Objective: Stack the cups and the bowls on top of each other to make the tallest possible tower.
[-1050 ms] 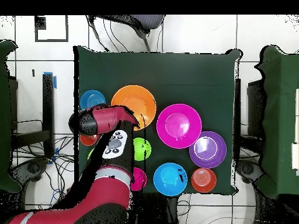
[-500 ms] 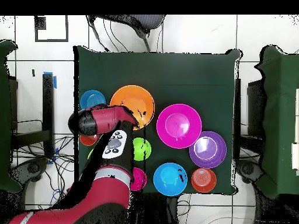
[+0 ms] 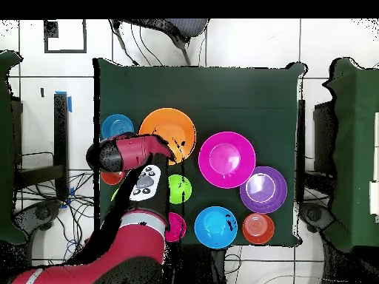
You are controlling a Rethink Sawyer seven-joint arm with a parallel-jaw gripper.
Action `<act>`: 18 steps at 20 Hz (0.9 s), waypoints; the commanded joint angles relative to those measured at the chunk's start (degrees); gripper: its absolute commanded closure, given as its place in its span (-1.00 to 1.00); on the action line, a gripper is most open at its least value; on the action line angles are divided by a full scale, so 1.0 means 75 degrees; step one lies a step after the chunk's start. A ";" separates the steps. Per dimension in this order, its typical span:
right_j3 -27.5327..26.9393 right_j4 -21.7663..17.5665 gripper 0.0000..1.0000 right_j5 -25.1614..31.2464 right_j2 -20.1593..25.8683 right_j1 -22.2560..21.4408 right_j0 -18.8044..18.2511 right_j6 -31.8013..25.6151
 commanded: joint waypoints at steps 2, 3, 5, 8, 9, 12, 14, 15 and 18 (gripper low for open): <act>0.0270 0.0128 -1.00 0.0206 0.0864 0.0118 -0.0049 0.0921; 0.0267 0.0133 -1.00 0.0231 0.0855 0.0108 -0.0040 0.0923; 0.0268 0.0135 -1.00 0.0228 0.0869 0.0109 -0.0049 0.0917; 0.0277 0.0143 -1.00 0.0267 0.0819 0.0081 0.0003 0.0953; 0.0263 0.0143 -1.00 0.0277 0.0808 0.0075 0.0016 0.0953; 0.0240 0.0157 -1.00 0.0380 0.0773 0.0029 0.0054 0.0953; 0.0243 0.0170 -1.00 0.0455 0.0739 -0.0014 0.0092 0.0970; 0.0251 0.0174 -1.00 0.0468 0.0739 -0.0032 0.0096 0.0971; 0.0241 0.0184 -1.00 0.0512 0.0713 -0.0060 0.0120 0.0983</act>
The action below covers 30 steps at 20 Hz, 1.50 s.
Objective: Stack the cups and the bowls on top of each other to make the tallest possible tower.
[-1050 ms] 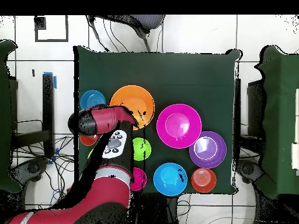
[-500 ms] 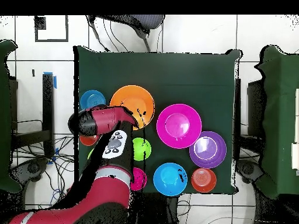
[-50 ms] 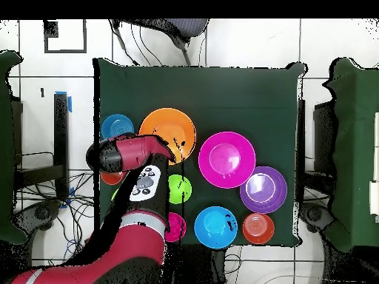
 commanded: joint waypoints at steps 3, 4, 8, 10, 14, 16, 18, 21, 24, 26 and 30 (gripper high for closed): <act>0.0213 0.0160 -1.00 0.0476 0.0714 -0.0038 0.0106 0.0969; 0.0227 0.0162 -1.00 0.0494 0.0705 -0.0055 0.0116 0.0976; 0.0249 0.0162 -1.00 0.0604 0.0687 -0.0147 0.0138 0.0955; 0.0248 0.0165 -1.00 0.0647 0.0685 -0.0177 0.0140 0.0948; 0.0270 0.0149 -1.00 0.0565 0.0738 -0.0139 0.0085 0.0921; 0.0265 0.0150 -1.00 0.0544 0.0742 -0.0122 0.0087 0.0932; 0.0264 0.0119 -1.00 0.0598 0.0743 -0.0123 0.0085 0.0879; 0.0325 0.0062 1.00 0.0456 0.0816 -0.0134 0.0028 0.0811; 0.0355 0.0071 1.00 0.0385 0.0816 -0.0120 0.0030 0.0856; 0.0346 0.0122 1.00 0.0317 0.0808 -0.0094 0.0038 0.0947; 0.0334 0.0151 1.00 0.0104 0.0842 0.0033 0.0007 0.1024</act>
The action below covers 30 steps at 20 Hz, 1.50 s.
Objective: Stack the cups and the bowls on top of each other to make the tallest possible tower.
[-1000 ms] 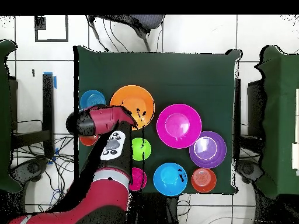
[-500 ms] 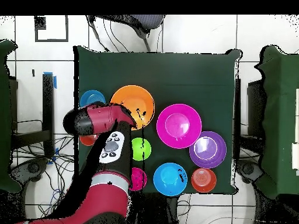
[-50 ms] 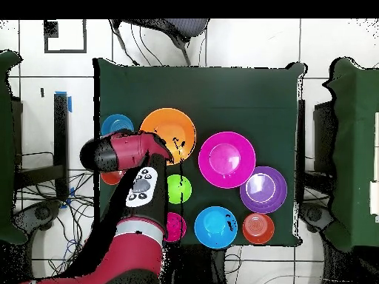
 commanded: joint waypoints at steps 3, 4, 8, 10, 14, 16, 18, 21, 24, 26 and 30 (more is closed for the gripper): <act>0.0303 0.0137 1.00 0.0046 0.0809 0.0405 -0.0006 0.1050; 0.0300 0.0114 1.00 0.0048 0.0790 0.0407 0.0008 0.1033; 0.0283 0.0119 1.00 0.0129 0.0780 0.0430 0.0033 0.1024; 0.0298 0.0168 1.00 0.0072 0.0826 0.0434 0.0011 0.1077; 0.0284 0.0195 1.00 0.0051 0.0807 0.0452 0.0035 0.1114; 0.0273 0.0194 1.00 0.0027 0.0790 0.0475 0.0051 0.1124; 0.0271 0.0199 1.00 0.0036 0.0791 0.0481 0.0051 0.1120; 0.0240 0.0170 -1.00 0.0149 0.0712 0.0485 0.0096 0.1068; 0.0241 0.0154 -1.00 0.0214 0.0719 0.0474 0.0089 0.1023; 0.0248 0.0216 -1.00 0.0179 0.0832 0.0497 0.0006 0.1033; 0.0251 0.0289 -1.00 0.0080 0.0862 0.0536 -0.0023 0.1106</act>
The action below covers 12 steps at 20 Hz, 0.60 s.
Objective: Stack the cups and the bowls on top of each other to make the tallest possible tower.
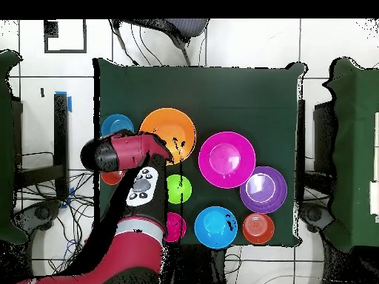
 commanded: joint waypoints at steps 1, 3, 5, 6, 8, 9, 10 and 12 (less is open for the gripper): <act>0.0224 0.0199 -1.00 0.0075 0.0859 0.0499 -0.0019 0.1106; 0.0210 0.0195 -1.00 0.0025 0.0853 0.0534 -0.0016 0.1097; 0.0218 0.0186 -1.00 -0.0028 0.0857 0.0571 -0.0028 0.1099; 0.0225 0.0174 -1.00 -0.0077 0.0853 0.0591 -0.0026 0.1106; 0.0197 0.0172 -1.00 -0.0088 0.0851 0.0622 -0.0023 0.1103; 0.0188 0.0174 -1.00 -0.0071 0.0843 0.0619 -0.0018 0.1104; 0.0183 0.0167 -1.00 -0.0050 0.0833 0.0616 -0.0010 0.1093; 0.0119 0.0093 -1.00 0.0094 0.0779 0.0617 0.0034 0.0982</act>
